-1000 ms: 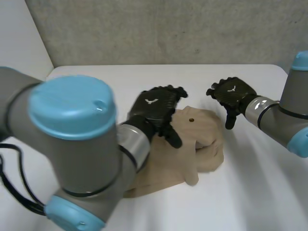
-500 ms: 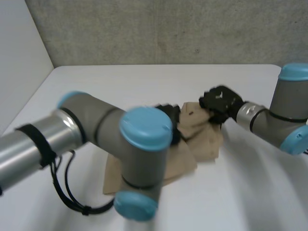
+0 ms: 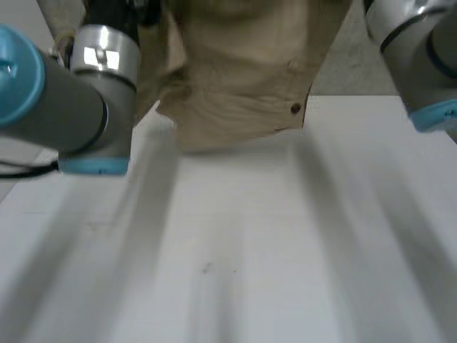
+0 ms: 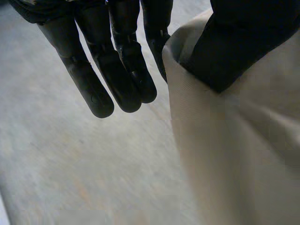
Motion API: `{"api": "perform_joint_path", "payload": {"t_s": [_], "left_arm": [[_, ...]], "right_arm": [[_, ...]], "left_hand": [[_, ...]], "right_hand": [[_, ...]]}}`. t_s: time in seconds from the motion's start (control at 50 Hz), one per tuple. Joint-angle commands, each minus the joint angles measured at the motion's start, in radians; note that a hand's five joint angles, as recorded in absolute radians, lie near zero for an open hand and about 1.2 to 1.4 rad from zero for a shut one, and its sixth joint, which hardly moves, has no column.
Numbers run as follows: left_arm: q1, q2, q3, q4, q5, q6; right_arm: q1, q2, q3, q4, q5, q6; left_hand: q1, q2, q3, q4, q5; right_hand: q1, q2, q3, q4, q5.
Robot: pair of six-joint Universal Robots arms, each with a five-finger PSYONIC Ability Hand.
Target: Fold the shorts.
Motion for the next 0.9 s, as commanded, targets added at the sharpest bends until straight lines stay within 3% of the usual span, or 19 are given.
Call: {"api": "perform_joint_path", "payload": {"t_s": [0.02,0.14,0.2,0.22,0.3,0.48,0.56,0.6,0.72,0.78,0.9], "left_arm": [[0.005,0.093,-0.355,-0.031,-0.009,-0.009],[0.034,0.152,-0.645,-0.035,-0.006,-0.016],[0.018,0.15,-0.702,-0.036,-0.008,-0.024],[0.002,0.147,-0.725,-0.038,-0.008,-0.029],[-0.032,0.143,-0.742,-0.077,-0.009,-0.042],[-0.029,0.228,-0.741,-0.292,-0.022,-0.16],[-0.029,0.241,-0.742,-0.378,-0.04,-0.239],[-0.035,0.255,-0.748,-0.464,-0.096,-0.332],[-0.041,0.258,-0.773,-0.541,-0.233,-0.504],[-0.041,0.256,-0.776,-0.541,-0.282,-0.556],[0.012,0.25,-0.78,-0.541,-0.296,-0.585]], "right_arm": [[-0.002,-0.087,0.331,0.113,-0.034,-0.111],[0.003,-0.152,0.591,0.205,-0.053,-0.273],[0.012,-0.153,0.661,0.235,-0.056,-0.3],[0.014,-0.152,0.67,0.238,-0.054,-0.3],[0.014,-0.146,0.696,0.236,-0.05,-0.287],[-0.002,-0.146,0.727,0.229,-0.051,-0.134],[-0.002,-0.147,0.739,0.227,-0.051,-0.09],[-0.002,-0.149,0.751,0.227,-0.051,-0.074],[0.006,-0.149,0.776,0.21,-0.051,-0.07],[0.011,-0.149,0.784,0.199,-0.05,-0.07],[0.014,-0.149,0.788,0.183,-0.048,-0.071]], "left_hand": [[0.3,0.2,0.209,0.196,0.235],[0.3,0.2,0.209,0.196,0.235],[0.084,-0.016,-0.006,-0.02,0.019],[-0.112,-0.212,-0.202,-0.216,-0.177],[-0.419,-0.519,-0.509,-0.522,-0.483],[-0.645,-0.745,-0.735,-0.749,-0.71],[-0.666,-0.766,-0.756,-0.769,-0.731],[-0.716,-0.816,-0.806,-0.819,-0.78],[-0.71,-0.81,-0.8,-0.814,-0.775],[-0.692,-0.792,-0.782,-0.796,-0.757],[-0.634,-0.734,-0.724,-0.737,-0.699]], "right_hand": [[0.423,0.223,0.218,0.206,0.24],[0.423,0.223,0.218,0.206,0.24],[0.423,0.223,0.218,0.206,0.24],[0.423,0.223,0.218,0.206,0.24],[0.423,0.223,0.218,0.206,0.24],[0.423,0.223,0.218,0.206,0.24],[0.423,0.223,0.218,0.206,0.24],[0.423,0.223,0.218,0.206,0.24],[0.423,0.223,0.218,0.206,0.24],[0.423,0.223,0.218,0.206,0.24],[0.423,0.223,0.218,0.206,0.24]]}}
